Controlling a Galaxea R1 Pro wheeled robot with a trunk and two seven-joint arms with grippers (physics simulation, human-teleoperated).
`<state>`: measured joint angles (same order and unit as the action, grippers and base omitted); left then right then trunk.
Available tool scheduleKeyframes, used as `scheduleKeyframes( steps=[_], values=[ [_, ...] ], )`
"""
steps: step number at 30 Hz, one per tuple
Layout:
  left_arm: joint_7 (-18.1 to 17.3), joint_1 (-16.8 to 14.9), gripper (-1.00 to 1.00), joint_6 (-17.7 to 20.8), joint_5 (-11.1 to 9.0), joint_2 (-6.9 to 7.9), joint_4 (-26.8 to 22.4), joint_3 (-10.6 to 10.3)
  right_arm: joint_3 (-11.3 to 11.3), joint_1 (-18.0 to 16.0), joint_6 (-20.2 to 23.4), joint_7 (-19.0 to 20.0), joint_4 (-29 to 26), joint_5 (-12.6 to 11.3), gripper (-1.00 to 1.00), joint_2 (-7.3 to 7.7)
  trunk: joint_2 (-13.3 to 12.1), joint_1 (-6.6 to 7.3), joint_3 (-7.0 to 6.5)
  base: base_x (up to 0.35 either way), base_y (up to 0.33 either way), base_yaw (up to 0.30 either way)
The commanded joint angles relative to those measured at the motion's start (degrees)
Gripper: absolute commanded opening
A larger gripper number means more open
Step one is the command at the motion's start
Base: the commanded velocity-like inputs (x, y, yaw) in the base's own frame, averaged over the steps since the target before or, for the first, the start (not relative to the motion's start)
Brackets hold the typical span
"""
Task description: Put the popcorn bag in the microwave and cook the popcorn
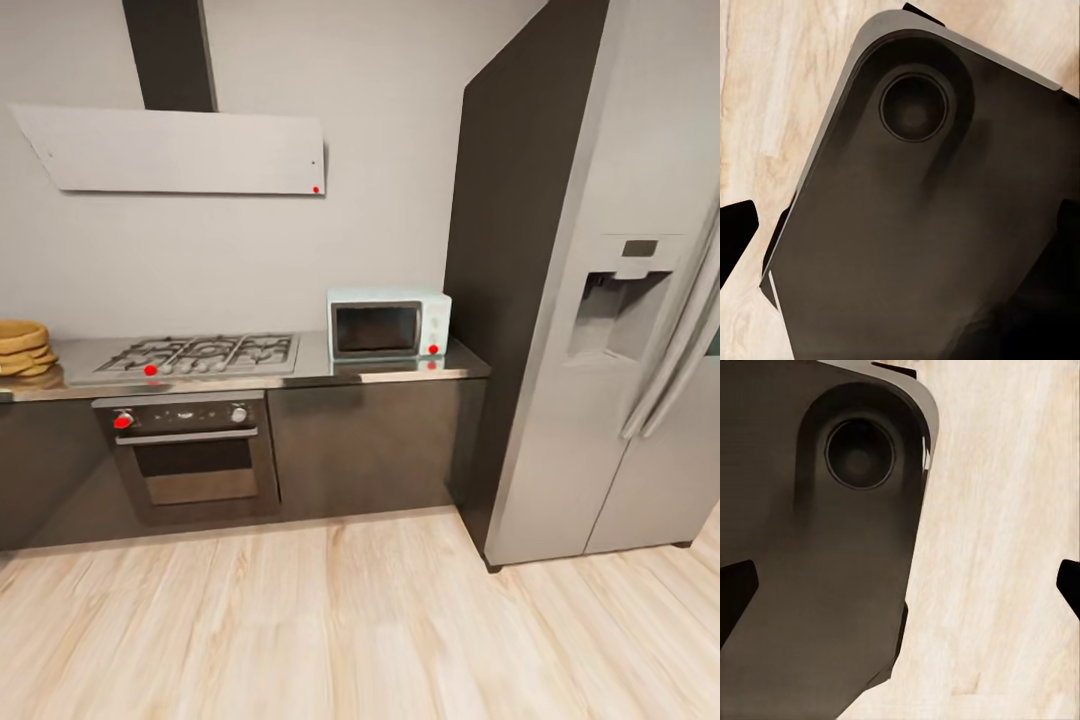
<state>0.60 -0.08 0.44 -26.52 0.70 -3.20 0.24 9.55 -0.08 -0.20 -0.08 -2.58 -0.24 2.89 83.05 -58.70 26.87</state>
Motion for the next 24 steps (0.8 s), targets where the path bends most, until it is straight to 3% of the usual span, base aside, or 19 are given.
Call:
scheduleKeyframes(
  steps=[1, 24],
  values=[
    [0.1, 0.0, 1.0, 0.1, -0.2, 0.0, -0.1, 0.0, 0.3, 0.0, 0.0, 0.0, 0.0, 0.0, 1.0, 0.01, 0.0, -0.03, 0.05, 0.322, -0.118, 0.0],
    [0.1, 0.0, 1.0, 0.0, -0.4, 0.17, -0.1, 0.1, 0.4, 0.0, 0.0, 0.0, 0.0, 0.0, 1.0, 0.1, 0.0, -0.03, 0.05, 0.322, -0.118, 0.0]
  ],
)
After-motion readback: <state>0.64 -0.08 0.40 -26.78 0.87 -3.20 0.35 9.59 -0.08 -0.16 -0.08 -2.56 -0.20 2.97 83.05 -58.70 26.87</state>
